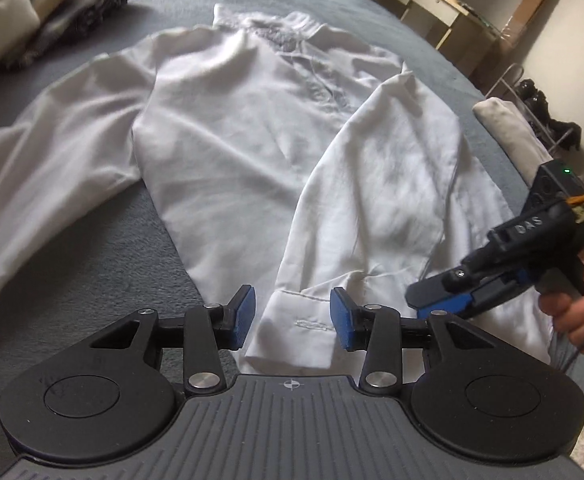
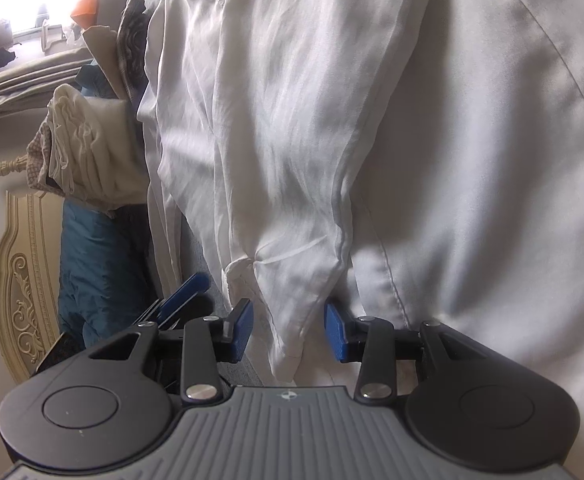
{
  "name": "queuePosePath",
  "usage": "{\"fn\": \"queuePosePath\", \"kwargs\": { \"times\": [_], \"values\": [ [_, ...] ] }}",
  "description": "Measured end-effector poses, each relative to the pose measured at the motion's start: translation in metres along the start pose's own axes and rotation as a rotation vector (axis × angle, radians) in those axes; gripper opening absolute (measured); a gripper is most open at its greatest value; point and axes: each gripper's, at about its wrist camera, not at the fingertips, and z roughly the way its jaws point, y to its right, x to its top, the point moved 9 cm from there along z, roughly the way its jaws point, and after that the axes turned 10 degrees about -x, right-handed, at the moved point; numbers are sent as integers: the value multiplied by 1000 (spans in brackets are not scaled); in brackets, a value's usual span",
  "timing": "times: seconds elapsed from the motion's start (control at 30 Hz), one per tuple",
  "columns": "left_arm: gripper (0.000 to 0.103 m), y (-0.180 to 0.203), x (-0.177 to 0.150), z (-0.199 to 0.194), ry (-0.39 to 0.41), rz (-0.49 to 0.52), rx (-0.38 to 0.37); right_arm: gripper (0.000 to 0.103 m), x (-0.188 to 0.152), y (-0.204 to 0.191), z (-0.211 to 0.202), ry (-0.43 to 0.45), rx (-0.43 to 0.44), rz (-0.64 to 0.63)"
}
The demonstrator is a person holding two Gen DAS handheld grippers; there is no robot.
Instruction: Fold clothes
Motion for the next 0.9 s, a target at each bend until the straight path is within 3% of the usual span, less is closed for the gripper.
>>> {"fn": "queuePosePath", "kwargs": {
  "times": [0.3,0.4,0.53,0.6,0.7,0.9],
  "values": [
    [41,-1,-7,11,-49,0,-20,42,-4,-3,6,-19,-9,-29],
    [36,-2,-9,13,-57,-16,-17,42,-7,-5,8,-15,-15,-54],
    [23,-2,-9,12,-47,-51,-24,33,-10,-8,9,-4,-31,-93],
    [14,1,-10,11,-44,-53,-21,18,-11,-9,10,2,-37,-113],
    [7,4,-12,8,-39,-56,-7,9,-14,-12,6,18,-35,-142],
    [3,14,-18,-2,-41,-87,-27,6,-26,-18,-5,4,-21,-187]
  ]
}}
